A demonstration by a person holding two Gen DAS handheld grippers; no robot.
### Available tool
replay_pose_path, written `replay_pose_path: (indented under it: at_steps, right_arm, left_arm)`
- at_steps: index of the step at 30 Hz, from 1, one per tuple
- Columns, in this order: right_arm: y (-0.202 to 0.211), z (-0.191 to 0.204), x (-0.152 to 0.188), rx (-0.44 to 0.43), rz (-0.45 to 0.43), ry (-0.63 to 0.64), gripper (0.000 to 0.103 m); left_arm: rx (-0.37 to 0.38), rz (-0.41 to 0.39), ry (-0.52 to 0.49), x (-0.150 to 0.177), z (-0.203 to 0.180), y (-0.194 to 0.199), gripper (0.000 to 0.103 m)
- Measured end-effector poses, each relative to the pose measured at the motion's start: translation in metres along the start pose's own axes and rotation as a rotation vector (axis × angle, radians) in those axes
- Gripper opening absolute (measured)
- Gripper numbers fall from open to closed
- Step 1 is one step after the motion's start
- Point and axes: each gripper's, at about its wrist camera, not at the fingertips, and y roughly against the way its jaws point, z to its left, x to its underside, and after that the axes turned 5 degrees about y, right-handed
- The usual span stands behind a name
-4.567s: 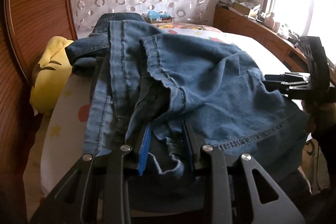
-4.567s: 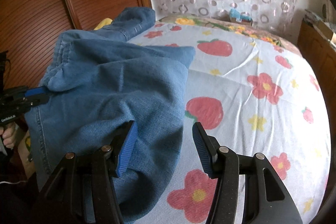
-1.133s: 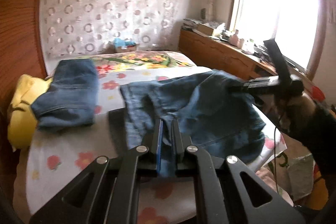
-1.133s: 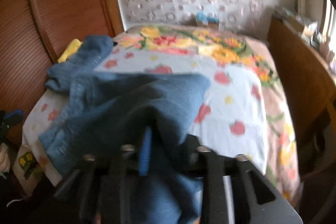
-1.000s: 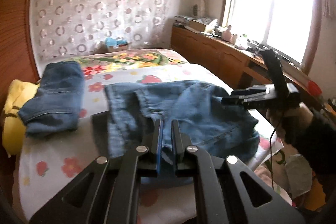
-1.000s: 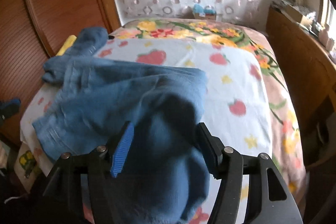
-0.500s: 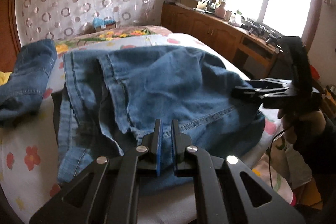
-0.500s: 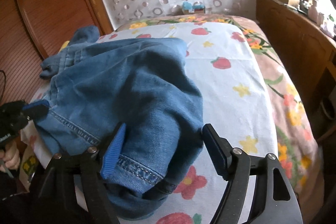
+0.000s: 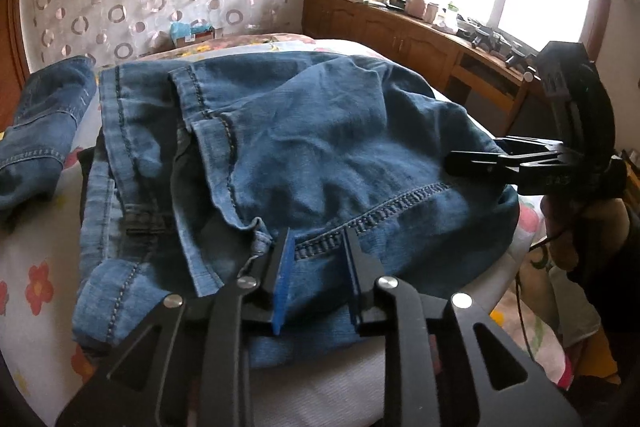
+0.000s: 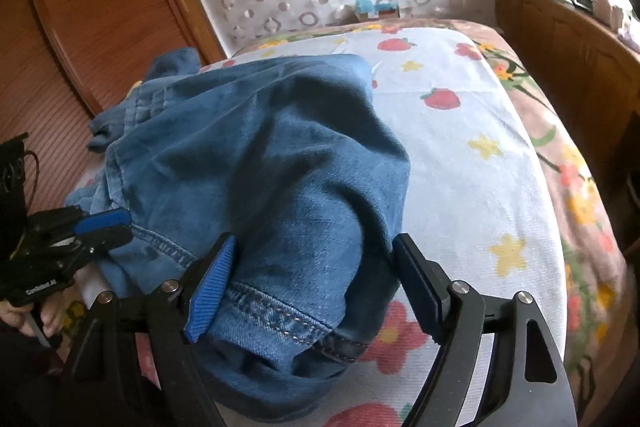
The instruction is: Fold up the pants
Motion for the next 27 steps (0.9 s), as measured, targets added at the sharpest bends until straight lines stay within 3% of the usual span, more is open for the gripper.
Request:
replay_pose_path:
  at_steps: [4,15,20,27]
  right_arm:
    - [-0.001,0.007,0.003,-0.011,-0.004,0.018,0.076]
    - [0.007,0.011,0.004,-0.074,-0.049,-0.020,0.029]
    - [0.024,0.027,-0.012,-0.087,-0.126,0.002,0.022]
    - [0.039,0.070,-0.050,-0.111,-0.188,0.094,0.021]
  left_arm:
    - [0.000,-0.004,0.004,0.000,0.000,0.000,0.025]
    - [-0.003,-0.007,-0.003,0.000,-0.002,0.000,0.025]
    - [-0.002,-0.012,0.023,-0.001,-0.001,0.014,0.025]
    - [-0.031,-0.088,0.057,0.001,0.015,0.056,0.025]
